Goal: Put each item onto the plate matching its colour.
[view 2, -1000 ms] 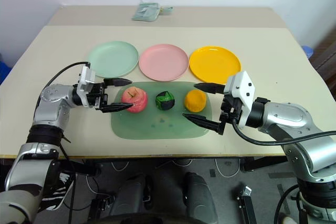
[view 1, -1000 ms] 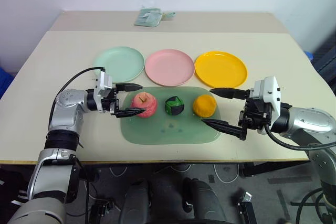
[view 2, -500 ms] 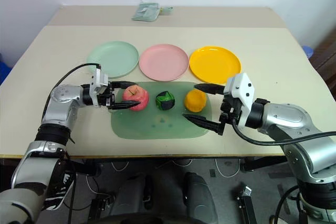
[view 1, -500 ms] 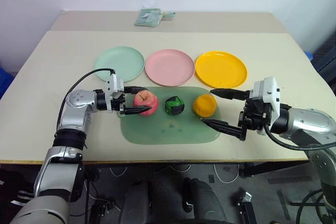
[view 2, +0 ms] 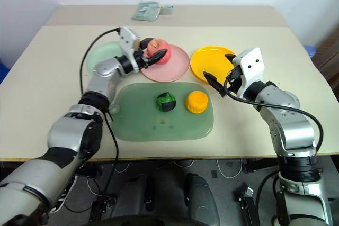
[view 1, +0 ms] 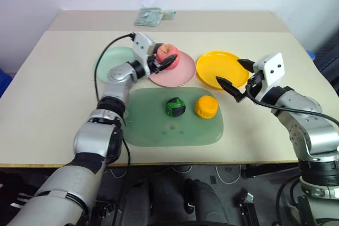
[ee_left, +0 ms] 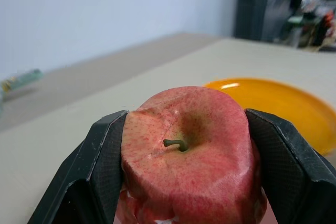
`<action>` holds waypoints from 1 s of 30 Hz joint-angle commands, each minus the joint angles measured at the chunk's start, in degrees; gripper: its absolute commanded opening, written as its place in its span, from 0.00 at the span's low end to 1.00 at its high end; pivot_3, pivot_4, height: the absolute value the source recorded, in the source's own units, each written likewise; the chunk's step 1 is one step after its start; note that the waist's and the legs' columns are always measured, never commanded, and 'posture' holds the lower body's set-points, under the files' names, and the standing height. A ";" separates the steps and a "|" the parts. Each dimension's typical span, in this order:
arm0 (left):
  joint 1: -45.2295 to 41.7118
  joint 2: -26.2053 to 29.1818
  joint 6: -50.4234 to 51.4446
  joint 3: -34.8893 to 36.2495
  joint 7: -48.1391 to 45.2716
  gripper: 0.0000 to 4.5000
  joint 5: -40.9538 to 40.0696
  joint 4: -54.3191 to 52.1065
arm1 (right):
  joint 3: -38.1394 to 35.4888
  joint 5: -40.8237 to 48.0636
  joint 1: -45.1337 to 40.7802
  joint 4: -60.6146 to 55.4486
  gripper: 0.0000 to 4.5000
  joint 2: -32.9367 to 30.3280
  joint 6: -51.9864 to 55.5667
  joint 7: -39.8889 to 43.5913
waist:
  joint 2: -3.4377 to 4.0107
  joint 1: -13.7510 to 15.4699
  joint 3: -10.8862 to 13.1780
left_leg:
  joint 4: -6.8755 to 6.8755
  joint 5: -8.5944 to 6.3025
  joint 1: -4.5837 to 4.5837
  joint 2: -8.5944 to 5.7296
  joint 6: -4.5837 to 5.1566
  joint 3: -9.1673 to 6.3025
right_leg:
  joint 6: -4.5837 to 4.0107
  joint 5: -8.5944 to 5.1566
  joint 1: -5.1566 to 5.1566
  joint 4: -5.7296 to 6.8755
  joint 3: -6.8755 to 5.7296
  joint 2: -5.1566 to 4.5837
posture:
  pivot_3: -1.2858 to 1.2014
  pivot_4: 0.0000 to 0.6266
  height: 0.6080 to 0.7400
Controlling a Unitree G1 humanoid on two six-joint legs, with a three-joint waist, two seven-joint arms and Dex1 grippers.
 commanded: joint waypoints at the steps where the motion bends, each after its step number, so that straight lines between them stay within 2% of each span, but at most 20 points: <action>1: -2.91 -0.47 -0.16 0.18 3.40 0.64 1.90 1.86 | -1.54 -0.29 -0.54 -2.65 1.00 0.56 -0.52 -0.84 | 0.00 -0.07 0.00 | -0.01 0.00 0.01 0.02 0.00 -0.01 | -0.01 0.00 0.00 0.01 0.00 0.02 | 0.52 0.24 1.00; 2: -2.97 -0.86 0.58 -0.12 3.77 0.64 2.66 2.49 | -1.81 -0.01 0.00 -3.41 1.00 0.52 -0.17 -0.77 | 0.00 -0.05 0.00 | -0.02 0.00 0.02 0.02 0.00 -0.02 | -0.01 0.00 0.00 0.02 0.00 0.03 | 0.52 0.24 1.00; 4: -2.89 -1.38 1.29 -0.37 4.79 0.88 3.75 3.16 | -2.23 0.22 0.83 -4.49 1.00 0.39 0.31 -0.72 | 0.00 0.19 0.00 | -0.02 0.00 0.02 0.02 0.00 -0.03 | -0.01 0.00 0.00 0.03 0.00 0.02 | 0.52 0.24 1.00; 5: -2.81 -1.54 1.05 -0.37 5.62 0.95 4.23 3.29 | -2.54 0.42 1.22 -4.96 1.00 0.33 0.58 -0.73 | 0.00 0.24 0.00 | -0.02 0.00 0.00 0.02 0.00 -0.02 | -0.01 0.00 0.00 0.02 0.00 0.00 | 0.52 0.24 1.00; 6: -2.79 -1.64 0.83 -0.25 6.02 0.98 4.52 3.37 | -2.80 0.61 1.51 -5.34 1.00 0.27 0.82 -0.72 | 0.00 0.31 0.00 | -0.01 0.00 -0.01 0.01 0.00 -0.02 | -0.01 0.00 0.00 0.00 0.00 0.00 | 0.52 0.24 1.00; 10: -2.86 -1.77 -0.22 0.71 5.70 0.98 4.41 3.17 | -3.61 1.13 2.15 -6.35 1.00 0.20 1.25 -0.54 | 0.00 0.38 0.00 | 0.00 0.00 -0.02 0.01 0.00 -0.02 | -0.01 0.00 0.01 0.00 0.00 -0.02 | 0.52 0.24 1.00; 12: -3.21 -1.27 -0.69 1.97 2.03 0.98 2.82 2.45 | -3.74 1.26 1.97 -6.55 1.00 0.29 1.14 -0.33 | 0.00 0.33 0.00 | 0.00 0.00 -0.02 0.01 0.00 -0.02 | -0.01 0.00 0.01 0.00 0.00 -0.02 | 0.52 0.24 1.00; 16: -3.89 1.10 2.62 5.90 -17.09 0.98 -3.98 -1.32 | -4.18 3.76 2.34 -8.06 1.00 0.26 -0.01 2.72 | 0.00 0.22 0.00 | 0.00 0.00 -0.01 0.01 0.00 -0.02 | -0.02 -0.01 0.00 0.01 -0.01 -0.01 | 0.52 0.24 1.00; 18: -2.68 4.07 4.71 7.27 -29.16 0.98 -7.41 -4.13 | -3.60 7.59 5.79 -12.95 1.00 -1.80 -0.55 9.31 | 0.00 0.20 0.00 | -0.01 0.00 -0.01 0.02 0.00 -0.02 | -0.02 -0.01 -0.01 0.01 -0.01 -0.01 | 0.52 0.24 1.00; 20: -0.61 7.86 13.59 11.09 -40.30 0.98 -13.51 -5.95 | -4.43 11.55 8.19 -16.10 1.00 -2.83 0.99 12.46 | 0.02 -0.20 -0.01 | -0.05 0.00 0.00 0.05 0.00 -0.05 | -0.05 -0.02 -0.01 0.02 -0.01 0.05 | 0.52 0.24 1.00; 22: 1.99 9.58 19.02 11.54 -46.41 0.98 -15.93 -9.05 | -5.14 13.07 9.54 -17.05 1.00 -3.90 1.61 14.01 | 0.04 -0.63 -0.02 | -0.04 0.00 0.04 0.07 0.00 -0.05 | -0.05 -0.02 0.00 0.06 0.00 0.05 | 0.52 0.24 1.00; 30: 17.68 10.72 26.31 6.35 -51.15 0.98 -17.46 -29.20 | -4.48 13.20 11.99 -17.67 1.00 -6.61 0.76 16.87 | 0.05 -0.04 -0.03 | 0.09 0.00 0.04 0.02 0.00 -0.07 | -0.05 -0.02 0.09 0.06 -0.01 -0.05 | 0.52 0.24 1.00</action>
